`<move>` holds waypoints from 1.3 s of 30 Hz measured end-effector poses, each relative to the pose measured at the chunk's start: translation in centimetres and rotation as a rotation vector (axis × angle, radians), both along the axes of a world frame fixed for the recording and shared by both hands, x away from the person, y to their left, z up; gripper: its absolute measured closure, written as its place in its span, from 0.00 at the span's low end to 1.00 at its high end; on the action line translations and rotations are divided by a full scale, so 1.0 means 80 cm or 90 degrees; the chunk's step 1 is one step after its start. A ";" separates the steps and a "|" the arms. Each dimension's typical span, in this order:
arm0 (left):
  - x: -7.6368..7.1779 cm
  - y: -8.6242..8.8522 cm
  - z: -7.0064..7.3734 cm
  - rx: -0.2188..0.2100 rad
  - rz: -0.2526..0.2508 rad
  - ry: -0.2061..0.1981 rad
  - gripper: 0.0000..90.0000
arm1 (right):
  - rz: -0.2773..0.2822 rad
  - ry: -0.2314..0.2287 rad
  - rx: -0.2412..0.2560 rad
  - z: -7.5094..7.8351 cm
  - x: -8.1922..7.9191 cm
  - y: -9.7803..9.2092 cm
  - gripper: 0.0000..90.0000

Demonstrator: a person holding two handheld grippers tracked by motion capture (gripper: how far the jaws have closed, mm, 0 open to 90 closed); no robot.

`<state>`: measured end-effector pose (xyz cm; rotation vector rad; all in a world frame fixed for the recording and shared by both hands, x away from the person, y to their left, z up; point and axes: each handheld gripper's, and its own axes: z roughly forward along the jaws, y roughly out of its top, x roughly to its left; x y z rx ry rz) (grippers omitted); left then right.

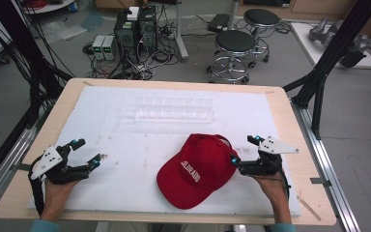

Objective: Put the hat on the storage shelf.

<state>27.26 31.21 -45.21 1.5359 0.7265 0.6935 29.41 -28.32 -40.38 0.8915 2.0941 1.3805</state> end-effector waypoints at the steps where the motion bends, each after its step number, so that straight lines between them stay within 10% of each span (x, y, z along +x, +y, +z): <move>1: 0.000 0.000 0.000 0.000 0.000 0.000 0.18 | 0.000 0.000 0.000 0.000 0.000 0.000 0.08; 15: 0.000 0.000 0.000 0.000 0.002 0.002 0.18 | 0.075 0.094 -0.063 0.002 0.025 0.003 0.20; 31: 0.001 0.001 0.000 -0.001 0.003 0.006 0.18 | 0.135 0.236 0.006 -0.019 0.036 0.008 0.68; 39: 0.002 0.000 0.000 -0.007 0.004 0.010 0.18 | 0.136 0.258 0.013 -0.019 0.033 0.012 0.91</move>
